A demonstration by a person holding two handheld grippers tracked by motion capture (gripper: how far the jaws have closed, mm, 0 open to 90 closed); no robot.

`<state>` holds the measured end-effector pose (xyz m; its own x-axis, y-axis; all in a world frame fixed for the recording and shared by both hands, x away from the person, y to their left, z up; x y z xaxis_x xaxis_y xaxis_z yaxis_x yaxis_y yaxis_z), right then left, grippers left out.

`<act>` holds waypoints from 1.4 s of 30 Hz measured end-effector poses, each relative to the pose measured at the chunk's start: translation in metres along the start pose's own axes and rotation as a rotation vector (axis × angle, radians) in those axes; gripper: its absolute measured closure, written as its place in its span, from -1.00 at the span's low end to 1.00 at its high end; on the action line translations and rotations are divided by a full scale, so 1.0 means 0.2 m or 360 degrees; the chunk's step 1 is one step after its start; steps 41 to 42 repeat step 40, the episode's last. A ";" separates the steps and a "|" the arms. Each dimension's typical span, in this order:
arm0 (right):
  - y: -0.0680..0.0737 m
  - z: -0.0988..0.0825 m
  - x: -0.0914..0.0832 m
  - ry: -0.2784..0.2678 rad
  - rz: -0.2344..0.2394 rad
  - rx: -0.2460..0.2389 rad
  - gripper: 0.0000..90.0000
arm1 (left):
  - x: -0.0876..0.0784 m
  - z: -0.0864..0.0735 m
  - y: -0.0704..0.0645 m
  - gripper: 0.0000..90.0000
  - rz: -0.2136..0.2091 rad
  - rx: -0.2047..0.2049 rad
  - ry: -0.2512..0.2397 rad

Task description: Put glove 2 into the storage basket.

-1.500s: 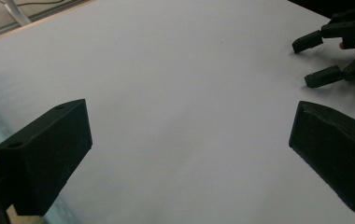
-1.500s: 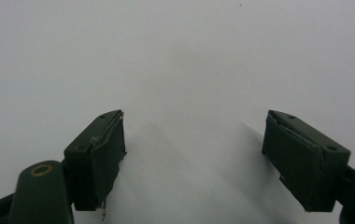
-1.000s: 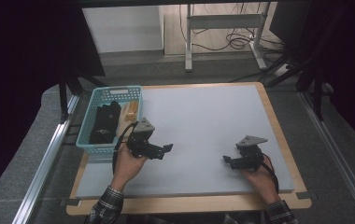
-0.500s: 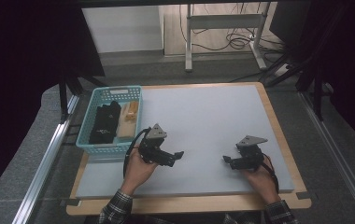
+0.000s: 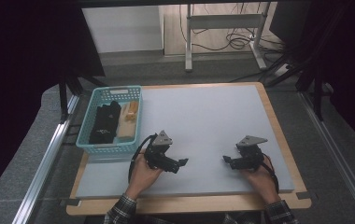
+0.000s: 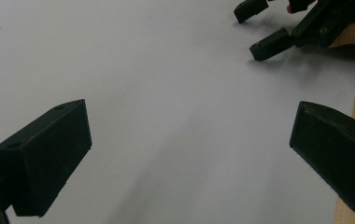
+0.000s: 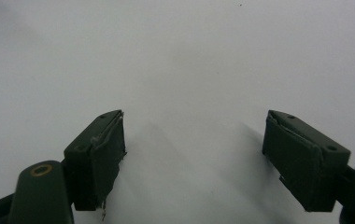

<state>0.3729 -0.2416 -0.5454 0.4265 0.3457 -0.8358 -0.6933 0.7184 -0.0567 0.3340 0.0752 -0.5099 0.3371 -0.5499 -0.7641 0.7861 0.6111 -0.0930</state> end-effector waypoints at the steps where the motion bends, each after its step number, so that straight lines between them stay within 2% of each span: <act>1: 0.00 0.00 0.00 0.0000 0.0000 0.0000 -0.54 | 0.01 -0.01 0.00 -1.00 0.0002 0.0003 0.0006; 11: 0.00 0.00 0.00 0.0000 0.0000 0.0000 -0.54 | 0.11 -0.07 -0.02 -1.00 0.0015 0.0019 0.0091; 21: 0.00 0.00 0.00 0.0000 0.0000 0.0001 -0.54 | 0.17 -0.12 -0.02 -1.00 0.0019 0.0019 0.0172; 31: 0.00 0.00 0.00 -0.0001 0.0001 0.0000 -0.54 | 0.22 -0.13 -0.04 -1.00 0.0096 0.0045 0.0279; 42: 0.00 0.00 0.00 0.0001 0.0001 0.0001 -0.54 | 0.22 -0.14 -0.04 -1.00 0.0101 0.0038 0.0280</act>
Point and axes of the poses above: each handheld gripper's, and its own axes: x roughly forward along the jaws, z roughly out of its top, y roughly to its left, the point moved 2 cm from there along x, roughly forward along the jaws, and after that the axes turned 14 degrees about y, right-handed, at the moved point
